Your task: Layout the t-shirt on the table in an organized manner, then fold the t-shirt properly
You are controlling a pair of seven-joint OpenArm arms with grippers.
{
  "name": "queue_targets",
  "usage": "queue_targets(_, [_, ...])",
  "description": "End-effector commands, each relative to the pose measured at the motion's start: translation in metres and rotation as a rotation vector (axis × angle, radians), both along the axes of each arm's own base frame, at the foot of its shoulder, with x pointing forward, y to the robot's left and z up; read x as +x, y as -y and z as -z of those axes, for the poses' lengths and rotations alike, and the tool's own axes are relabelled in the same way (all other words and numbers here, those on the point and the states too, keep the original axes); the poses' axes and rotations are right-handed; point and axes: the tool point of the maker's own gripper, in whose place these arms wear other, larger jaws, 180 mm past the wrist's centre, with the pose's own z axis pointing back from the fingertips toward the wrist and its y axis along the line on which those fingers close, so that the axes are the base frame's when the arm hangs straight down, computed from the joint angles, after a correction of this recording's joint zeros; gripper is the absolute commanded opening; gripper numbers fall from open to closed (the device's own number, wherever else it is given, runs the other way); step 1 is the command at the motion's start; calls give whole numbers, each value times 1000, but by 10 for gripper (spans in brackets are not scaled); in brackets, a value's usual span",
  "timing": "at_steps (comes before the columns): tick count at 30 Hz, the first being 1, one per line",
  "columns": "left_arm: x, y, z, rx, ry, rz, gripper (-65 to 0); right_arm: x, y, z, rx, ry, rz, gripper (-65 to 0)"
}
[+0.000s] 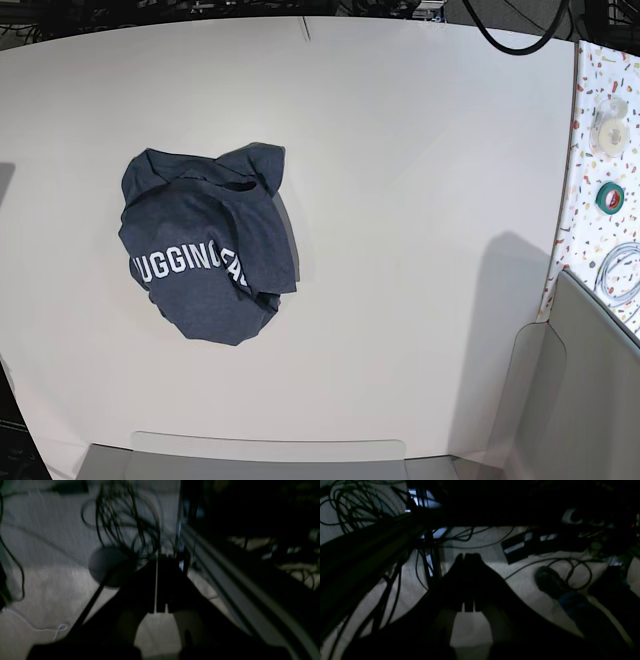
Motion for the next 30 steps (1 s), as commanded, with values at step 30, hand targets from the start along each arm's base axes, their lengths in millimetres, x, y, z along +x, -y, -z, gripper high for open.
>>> queue_targets(30, [-44, -77, -187, 186, 211, 49, -650, -91, 56, -184, -96, 282, -176, -650])
